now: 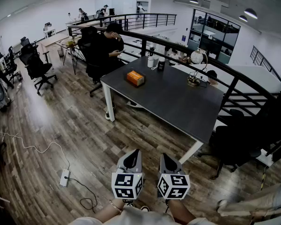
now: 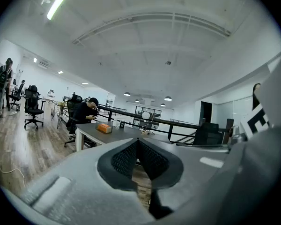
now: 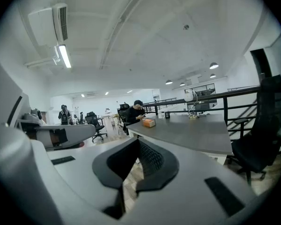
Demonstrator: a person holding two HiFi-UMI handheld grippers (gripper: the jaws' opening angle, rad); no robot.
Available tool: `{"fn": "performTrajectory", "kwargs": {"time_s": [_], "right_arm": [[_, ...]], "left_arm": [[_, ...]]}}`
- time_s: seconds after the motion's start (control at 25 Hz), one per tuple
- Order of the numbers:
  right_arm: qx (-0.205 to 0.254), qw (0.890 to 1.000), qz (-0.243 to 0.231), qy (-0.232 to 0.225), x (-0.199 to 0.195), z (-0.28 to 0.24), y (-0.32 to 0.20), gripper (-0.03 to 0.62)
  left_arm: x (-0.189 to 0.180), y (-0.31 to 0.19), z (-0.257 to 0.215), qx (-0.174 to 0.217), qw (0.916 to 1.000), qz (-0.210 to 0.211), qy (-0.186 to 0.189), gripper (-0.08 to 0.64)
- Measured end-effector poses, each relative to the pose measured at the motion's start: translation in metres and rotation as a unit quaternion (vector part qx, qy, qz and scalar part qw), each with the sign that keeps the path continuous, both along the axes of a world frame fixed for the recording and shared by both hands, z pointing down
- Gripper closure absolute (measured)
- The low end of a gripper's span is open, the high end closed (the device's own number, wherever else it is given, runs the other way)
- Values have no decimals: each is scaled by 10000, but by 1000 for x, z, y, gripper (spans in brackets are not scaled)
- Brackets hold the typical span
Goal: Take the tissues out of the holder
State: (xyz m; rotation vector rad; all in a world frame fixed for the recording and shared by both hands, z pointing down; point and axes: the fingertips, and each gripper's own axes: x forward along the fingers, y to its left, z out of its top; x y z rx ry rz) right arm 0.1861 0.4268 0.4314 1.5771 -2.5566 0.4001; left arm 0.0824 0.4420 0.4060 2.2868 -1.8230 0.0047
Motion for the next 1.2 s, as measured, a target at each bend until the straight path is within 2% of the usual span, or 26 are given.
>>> {"fn": "performTrajectory", "kwargs": {"time_s": [0.36, 0.96, 1.2], "right_arm": [[-20, 9999, -126, 51, -10, 3, -5, 586], [-76, 9998, 176, -86, -59, 11, -44, 584], [-250, 9995, 200, 11, -69, 22, -59, 584]], "left_arm": [[-9, 1, 6, -67, 9999, -111, -94, 572], [-78, -38, 18, -224, 9995, -181, -103, 572], [-90, -55, 24, -323, 9989, -293, -152, 572]]}}
